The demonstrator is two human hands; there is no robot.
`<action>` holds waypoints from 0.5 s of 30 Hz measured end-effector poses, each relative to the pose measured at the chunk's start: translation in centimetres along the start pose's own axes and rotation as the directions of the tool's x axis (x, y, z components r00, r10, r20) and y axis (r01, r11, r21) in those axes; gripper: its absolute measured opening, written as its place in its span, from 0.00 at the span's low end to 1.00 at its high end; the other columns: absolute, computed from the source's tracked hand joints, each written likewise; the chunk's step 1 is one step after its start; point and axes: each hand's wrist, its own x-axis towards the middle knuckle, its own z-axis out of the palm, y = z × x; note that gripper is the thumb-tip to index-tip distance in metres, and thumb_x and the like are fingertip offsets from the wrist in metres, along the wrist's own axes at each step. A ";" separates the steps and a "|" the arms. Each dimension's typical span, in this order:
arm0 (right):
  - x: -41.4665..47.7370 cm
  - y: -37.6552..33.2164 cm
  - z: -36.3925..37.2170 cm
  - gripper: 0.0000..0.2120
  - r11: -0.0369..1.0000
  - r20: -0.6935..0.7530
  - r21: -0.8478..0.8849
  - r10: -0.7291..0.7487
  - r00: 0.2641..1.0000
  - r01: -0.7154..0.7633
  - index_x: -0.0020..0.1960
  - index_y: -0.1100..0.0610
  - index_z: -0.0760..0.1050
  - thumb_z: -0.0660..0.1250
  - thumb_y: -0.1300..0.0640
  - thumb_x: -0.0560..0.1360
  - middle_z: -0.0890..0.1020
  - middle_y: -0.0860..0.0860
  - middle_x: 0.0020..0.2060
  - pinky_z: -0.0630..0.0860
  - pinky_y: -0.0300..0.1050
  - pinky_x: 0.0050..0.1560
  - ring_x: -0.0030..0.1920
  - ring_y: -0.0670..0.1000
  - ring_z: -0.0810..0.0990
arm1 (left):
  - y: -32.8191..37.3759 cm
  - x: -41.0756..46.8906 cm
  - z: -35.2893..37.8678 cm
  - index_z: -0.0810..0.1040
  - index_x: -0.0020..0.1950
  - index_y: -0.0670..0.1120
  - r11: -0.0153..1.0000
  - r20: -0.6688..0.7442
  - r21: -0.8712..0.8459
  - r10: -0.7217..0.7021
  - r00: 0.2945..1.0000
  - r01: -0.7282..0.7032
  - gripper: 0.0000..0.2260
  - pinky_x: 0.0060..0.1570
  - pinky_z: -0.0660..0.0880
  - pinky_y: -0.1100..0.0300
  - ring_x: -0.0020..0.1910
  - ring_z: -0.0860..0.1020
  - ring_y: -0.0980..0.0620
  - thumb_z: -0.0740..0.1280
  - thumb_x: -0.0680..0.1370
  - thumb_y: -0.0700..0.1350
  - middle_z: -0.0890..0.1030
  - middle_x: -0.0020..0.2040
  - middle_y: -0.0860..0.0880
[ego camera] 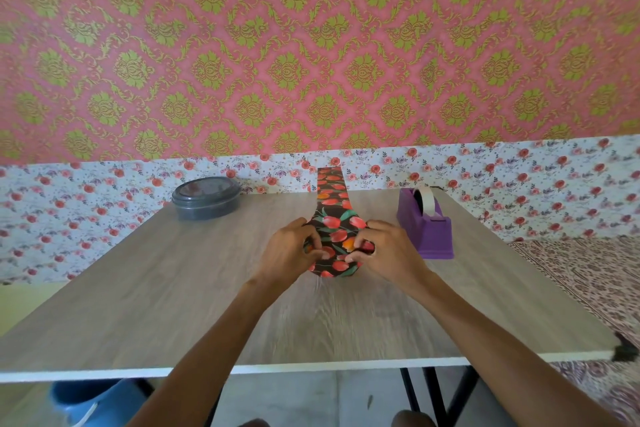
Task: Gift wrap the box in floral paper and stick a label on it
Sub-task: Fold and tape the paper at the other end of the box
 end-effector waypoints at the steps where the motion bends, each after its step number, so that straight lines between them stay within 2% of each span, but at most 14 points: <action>1: 0.0 0.0 0.2 0.15 1.000 -0.006 -0.010 -0.008 1.000 0.008 0.35 0.55 0.78 0.81 0.48 0.61 0.78 0.47 0.35 0.78 0.48 0.37 0.40 0.49 0.80 | -0.1 0.0 0.2 0.75 0.40 0.48 1.000 -0.017 0.002 -0.016 1.000 0.016 0.11 0.33 0.66 0.72 0.42 0.74 0.55 0.75 0.73 0.50 0.74 0.43 0.54; 4: 0.0 -0.1 0.3 0.19 0.999 -0.006 -0.028 -0.026 1.000 0.025 0.34 0.55 0.71 0.81 0.52 0.62 0.73 0.46 0.34 0.73 0.44 0.33 0.35 0.48 0.74 | -0.1 -0.2 0.5 0.65 0.40 0.48 0.995 -0.051 -0.059 -0.080 0.995 0.077 0.17 0.30 0.69 0.70 0.40 0.73 0.54 0.75 0.73 0.48 0.73 0.42 0.54; 7: -0.1 0.1 0.3 0.21 0.998 -0.005 -0.044 -0.050 0.999 0.049 0.35 0.55 0.68 0.81 0.54 0.63 0.69 0.45 0.34 0.64 0.38 0.32 0.33 0.45 0.67 | 0.9 -0.4 0.3 0.62 0.51 0.48 0.961 -0.031 -0.210 -0.193 0.981 0.182 0.20 0.31 0.71 0.76 0.42 0.74 0.56 0.75 0.74 0.46 0.73 0.47 0.55; 10: -0.2 0.3 0.3 0.23 0.997 -0.005 -0.042 -0.064 0.998 0.064 0.37 0.54 0.65 0.81 0.55 0.64 0.70 0.46 0.34 0.67 0.42 0.31 0.33 0.47 0.67 | 0.9 -0.3 0.8 0.60 0.64 0.52 0.902 -0.061 -0.368 -0.264 0.963 0.225 0.32 0.32 0.74 0.76 0.44 0.78 0.56 0.78 0.70 0.46 0.77 0.50 0.51; 12: -0.2 0.3 0.4 0.23 0.998 0.000 -0.030 -0.050 0.999 0.050 0.39 0.54 0.64 0.81 0.56 0.64 0.69 0.46 0.34 0.68 0.46 0.30 0.33 0.49 0.68 | 0.7 0.0 1.0 0.64 0.69 0.53 0.882 -0.007 -0.369 -0.317 0.948 0.293 0.34 0.38 0.74 0.73 0.46 0.79 0.56 0.79 0.69 0.49 0.80 0.54 0.50; 15: 0.0 0.2 0.3 0.25 0.998 0.027 -0.024 0.062 0.998 -0.062 0.46 0.55 0.63 0.80 0.55 0.66 0.72 0.48 0.35 0.69 0.43 0.30 0.34 0.51 0.73 | 0.1 0.7 1.2 0.78 0.65 0.49 0.901 0.060 -0.257 -0.345 0.937 0.348 0.27 0.47 0.76 0.68 0.51 0.82 0.55 0.77 0.69 0.55 0.83 0.58 0.51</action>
